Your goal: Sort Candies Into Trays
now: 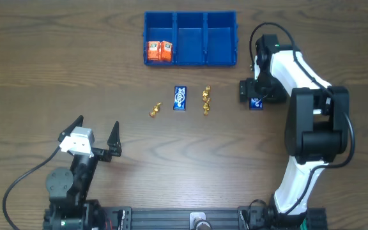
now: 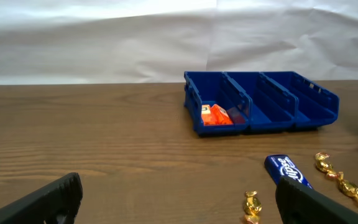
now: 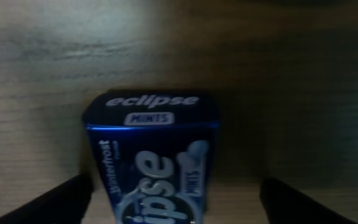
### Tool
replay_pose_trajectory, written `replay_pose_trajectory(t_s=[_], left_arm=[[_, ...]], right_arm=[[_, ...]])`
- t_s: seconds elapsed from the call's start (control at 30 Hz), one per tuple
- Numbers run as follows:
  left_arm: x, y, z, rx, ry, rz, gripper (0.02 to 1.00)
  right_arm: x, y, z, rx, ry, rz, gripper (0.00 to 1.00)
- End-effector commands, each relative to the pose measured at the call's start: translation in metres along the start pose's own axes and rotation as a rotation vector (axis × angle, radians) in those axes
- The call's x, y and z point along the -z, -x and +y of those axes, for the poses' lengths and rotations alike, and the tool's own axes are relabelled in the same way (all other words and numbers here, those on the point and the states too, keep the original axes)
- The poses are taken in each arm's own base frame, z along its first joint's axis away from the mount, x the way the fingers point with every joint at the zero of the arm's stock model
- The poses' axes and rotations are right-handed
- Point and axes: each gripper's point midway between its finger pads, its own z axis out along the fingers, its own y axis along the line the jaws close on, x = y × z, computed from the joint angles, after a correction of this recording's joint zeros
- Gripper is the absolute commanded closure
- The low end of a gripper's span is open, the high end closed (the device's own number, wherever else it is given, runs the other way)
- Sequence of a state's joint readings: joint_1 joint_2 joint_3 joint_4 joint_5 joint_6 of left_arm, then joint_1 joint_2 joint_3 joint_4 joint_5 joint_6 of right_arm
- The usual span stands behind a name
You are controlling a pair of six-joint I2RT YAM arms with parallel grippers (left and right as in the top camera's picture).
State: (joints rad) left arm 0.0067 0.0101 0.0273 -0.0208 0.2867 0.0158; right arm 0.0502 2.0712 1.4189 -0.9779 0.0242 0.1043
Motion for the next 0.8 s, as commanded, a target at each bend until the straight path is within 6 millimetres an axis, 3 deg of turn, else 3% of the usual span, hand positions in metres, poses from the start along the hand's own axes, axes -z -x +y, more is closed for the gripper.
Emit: replay_pose_trajectory(t_s=[0.03,0.23,0.37,0.47,0.5,0.6,0.67,0.77,0.8], left_arm=[[-0.001,-0.016,-0.001,0.012,-0.010,0.043,0.020],[-0.001,-0.016,-0.001,0.012,-0.010,0.043,0.020],[-0.001,-0.016,-0.001,0.012,-0.010,0.043,0.020],[-0.001,-0.016,-0.001,0.012,-0.010,0.043,0.020],[-0.001,-0.016,-0.001,0.012,-0.010,0.043,0.020],[-0.001,-0.016,-0.001,0.012,-0.010,0.043,0.020],[-0.001,-0.016,-0.001,0.012,-0.010,0.043,0.020],[-0.001,-0.016,-0.001,0.012,-0.010,0.043,0.020],[-0.001,-0.016,-0.001,0.012,-0.010,0.043,0.020]], right_arm=[[-0.005,-0.001,0.001,0.016,-0.020,0.007,0.268],[-0.005,-0.001,0.009,0.036,-0.019,0.004,0.665],[-0.004,0.001,0.016,0.045,0.001,-0.007,0.748],[0.015,0.006,0.022,0.048,0.021,-0.049,0.787],[0.026,0.008,0.023,0.048,0.023,-0.076,0.796],[0.108,0.026,0.033,0.015,0.056,-0.298,0.910],[0.154,0.034,0.044,0.010,0.081,-0.401,0.917],[0.218,0.048,0.075,0.057,0.117,-0.535,0.917],[0.230,0.053,0.085,0.069,0.118,-0.576,0.915]])
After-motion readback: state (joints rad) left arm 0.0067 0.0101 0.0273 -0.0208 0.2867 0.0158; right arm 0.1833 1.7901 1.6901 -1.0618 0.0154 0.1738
